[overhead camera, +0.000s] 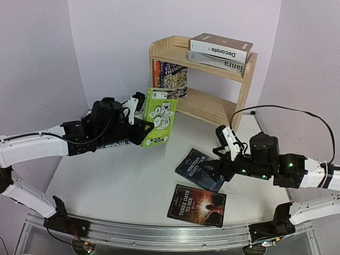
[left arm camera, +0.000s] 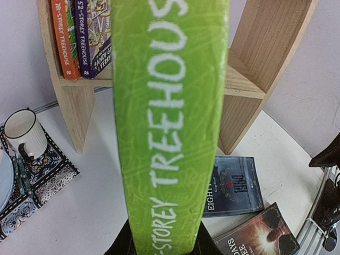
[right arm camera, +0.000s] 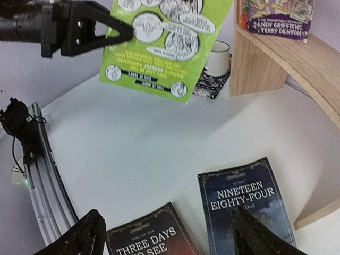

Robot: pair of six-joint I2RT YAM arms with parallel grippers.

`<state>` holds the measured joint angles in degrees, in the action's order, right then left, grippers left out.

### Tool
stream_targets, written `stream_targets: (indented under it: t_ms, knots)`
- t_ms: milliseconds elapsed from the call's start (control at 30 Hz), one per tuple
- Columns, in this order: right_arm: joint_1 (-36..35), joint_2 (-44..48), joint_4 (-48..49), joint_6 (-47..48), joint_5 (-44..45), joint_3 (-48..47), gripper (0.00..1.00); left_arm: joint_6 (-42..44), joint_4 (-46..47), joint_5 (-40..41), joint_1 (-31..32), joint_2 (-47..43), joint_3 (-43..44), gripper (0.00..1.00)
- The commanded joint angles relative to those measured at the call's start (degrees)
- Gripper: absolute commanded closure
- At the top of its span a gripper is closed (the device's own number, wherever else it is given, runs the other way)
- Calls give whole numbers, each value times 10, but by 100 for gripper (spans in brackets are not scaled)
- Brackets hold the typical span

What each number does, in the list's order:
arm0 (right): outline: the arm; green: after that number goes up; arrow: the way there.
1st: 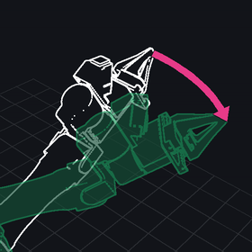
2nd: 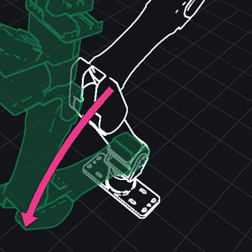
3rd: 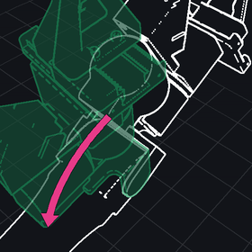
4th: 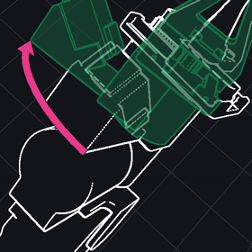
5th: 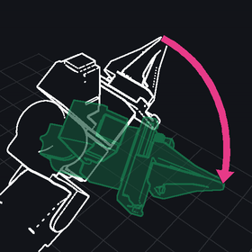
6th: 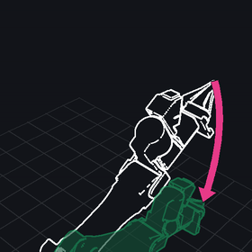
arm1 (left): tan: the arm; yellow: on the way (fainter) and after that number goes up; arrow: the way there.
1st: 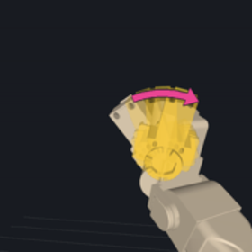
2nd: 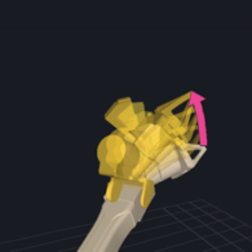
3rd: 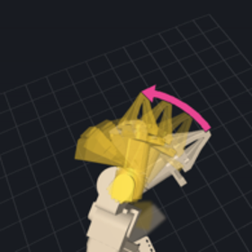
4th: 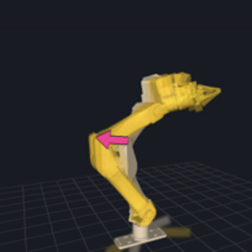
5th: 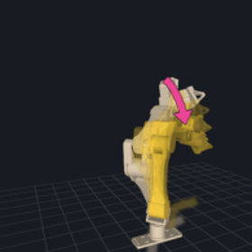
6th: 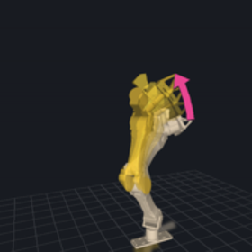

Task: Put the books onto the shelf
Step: Place the book in the book pile on the shelf.

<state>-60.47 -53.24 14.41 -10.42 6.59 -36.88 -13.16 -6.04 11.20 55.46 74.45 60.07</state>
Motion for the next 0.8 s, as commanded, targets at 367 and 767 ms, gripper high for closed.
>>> stream_targets:
  t_ms: [367,767]
  knots:
    - [-2,111,-30,-17,135,130,2,1,111,2,-5,165,222,100]
    - [-2,192,-6,-10,153,215,2,26,147,18,-8,191,246,100]
